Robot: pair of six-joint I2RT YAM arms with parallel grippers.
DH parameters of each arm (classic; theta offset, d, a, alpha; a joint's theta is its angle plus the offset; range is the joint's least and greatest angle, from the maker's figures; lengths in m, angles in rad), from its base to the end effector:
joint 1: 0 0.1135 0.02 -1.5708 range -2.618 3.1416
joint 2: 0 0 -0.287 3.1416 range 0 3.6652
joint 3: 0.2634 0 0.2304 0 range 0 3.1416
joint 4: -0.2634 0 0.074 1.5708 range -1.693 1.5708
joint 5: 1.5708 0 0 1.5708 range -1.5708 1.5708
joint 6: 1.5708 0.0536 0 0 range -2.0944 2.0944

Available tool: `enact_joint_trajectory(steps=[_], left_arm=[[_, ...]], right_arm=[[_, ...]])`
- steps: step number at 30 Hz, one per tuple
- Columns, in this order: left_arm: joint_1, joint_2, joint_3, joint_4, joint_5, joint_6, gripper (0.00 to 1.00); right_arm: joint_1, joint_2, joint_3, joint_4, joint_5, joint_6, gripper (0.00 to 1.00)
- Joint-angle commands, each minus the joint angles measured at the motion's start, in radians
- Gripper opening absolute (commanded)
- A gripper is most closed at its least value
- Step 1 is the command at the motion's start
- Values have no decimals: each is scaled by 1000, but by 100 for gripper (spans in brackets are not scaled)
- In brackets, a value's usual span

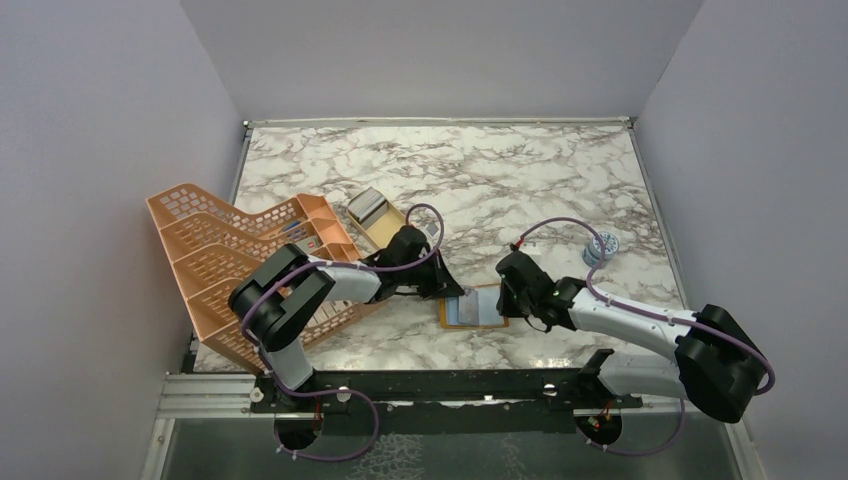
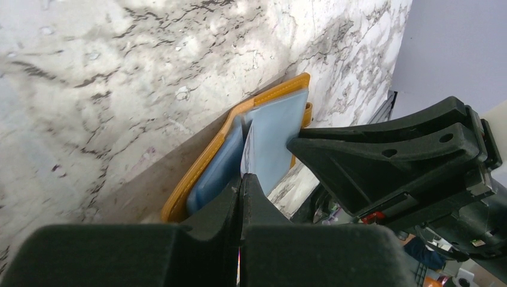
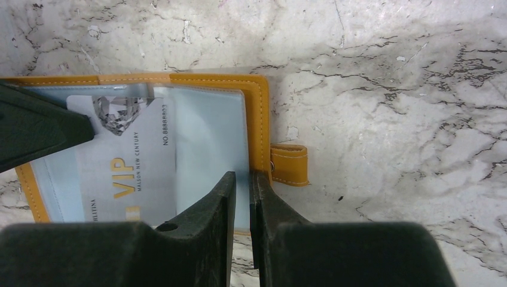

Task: Put the credit cards into the card holder
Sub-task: Insert the credit card into the card holder.

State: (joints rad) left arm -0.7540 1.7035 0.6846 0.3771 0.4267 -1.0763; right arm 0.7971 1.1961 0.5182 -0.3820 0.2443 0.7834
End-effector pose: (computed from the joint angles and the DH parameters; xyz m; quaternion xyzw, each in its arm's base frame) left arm 0.2210 -0.2380 0.1665 -0.0466 0.8777 -0.4625 0.1169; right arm 0.1403 0.1250 0.1779 0.0242 0.9605 0.0952 0.2602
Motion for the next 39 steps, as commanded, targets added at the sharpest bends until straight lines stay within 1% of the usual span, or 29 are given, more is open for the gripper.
enact_joint_trajectory(steps=[1,17,27,39], left_arm=[[-17,56,39,-4,-9,24,0],[-24,78,39,-1,-68,44,0],[-39,62,33,15,-115,32,0],[-42,26,-5,22,-170,11,0]], right_arm=[[3,-13,-15,-5,-28,20,15],[3,-35,-23,-18,-57,43,15],[1,-52,-33,-4,-93,63,15],[2,-75,-50,-17,-80,78,14]])
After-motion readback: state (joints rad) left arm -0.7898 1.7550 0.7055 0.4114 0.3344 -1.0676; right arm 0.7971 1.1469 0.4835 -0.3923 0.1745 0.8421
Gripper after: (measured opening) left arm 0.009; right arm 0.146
